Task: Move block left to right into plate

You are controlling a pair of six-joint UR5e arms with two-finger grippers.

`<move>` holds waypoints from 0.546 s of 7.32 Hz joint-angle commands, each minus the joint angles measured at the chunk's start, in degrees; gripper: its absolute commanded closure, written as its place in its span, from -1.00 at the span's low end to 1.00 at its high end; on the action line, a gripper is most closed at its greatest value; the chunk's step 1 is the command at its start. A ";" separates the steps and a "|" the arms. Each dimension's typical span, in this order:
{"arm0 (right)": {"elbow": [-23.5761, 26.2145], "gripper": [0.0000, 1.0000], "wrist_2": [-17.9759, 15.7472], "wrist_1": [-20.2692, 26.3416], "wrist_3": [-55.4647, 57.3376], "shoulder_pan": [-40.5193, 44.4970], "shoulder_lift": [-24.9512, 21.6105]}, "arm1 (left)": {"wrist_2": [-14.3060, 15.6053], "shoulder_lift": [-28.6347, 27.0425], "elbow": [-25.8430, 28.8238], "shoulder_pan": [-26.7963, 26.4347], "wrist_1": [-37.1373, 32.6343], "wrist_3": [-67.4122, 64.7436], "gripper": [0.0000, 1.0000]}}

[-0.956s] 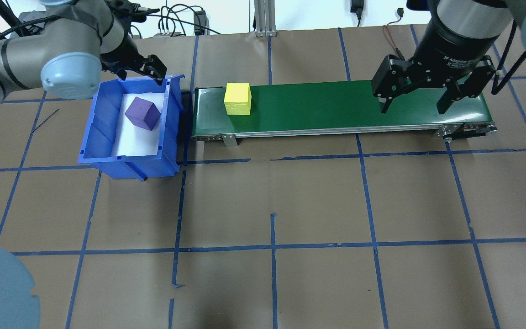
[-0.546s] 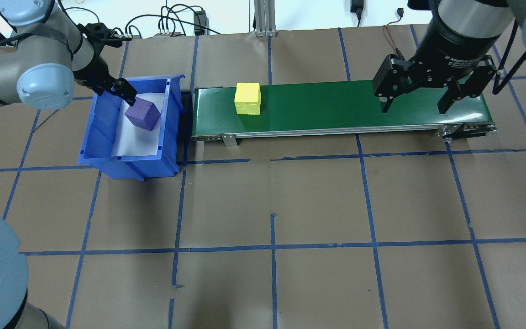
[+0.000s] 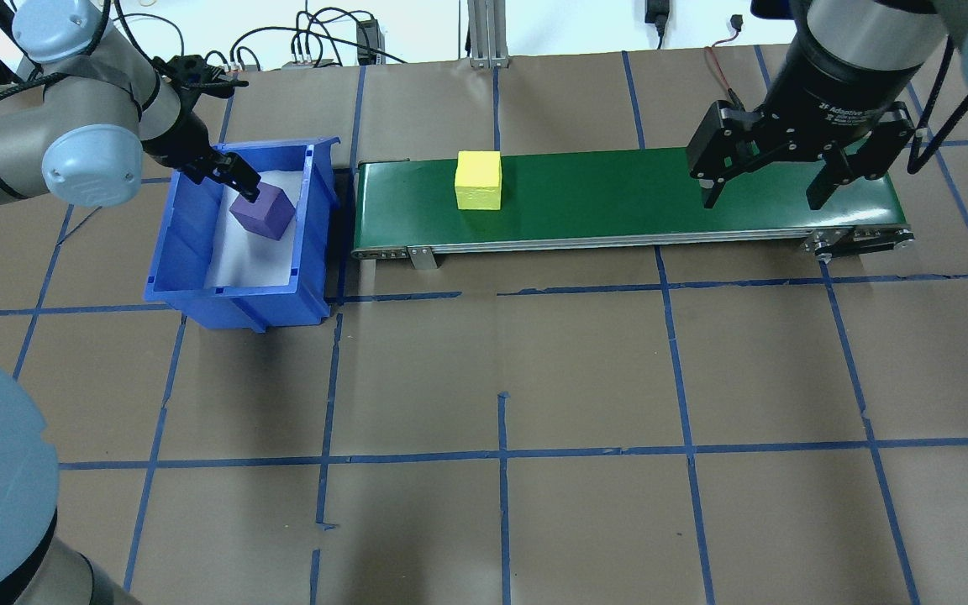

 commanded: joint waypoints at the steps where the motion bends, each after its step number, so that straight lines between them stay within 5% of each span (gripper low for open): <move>1: 0.00 -1.00 -0.07 0.00 -0.01 0.00 0.00 | -0.17 -0.88 -0.26 -0.08 -0.05 -0.27 -1.00; 4: 0.00 -1.00 0.28 0.00 0.08 0.00 -0.09 | -2.55 -2.64 0.09 -1.56 0.30 -1.06 -1.00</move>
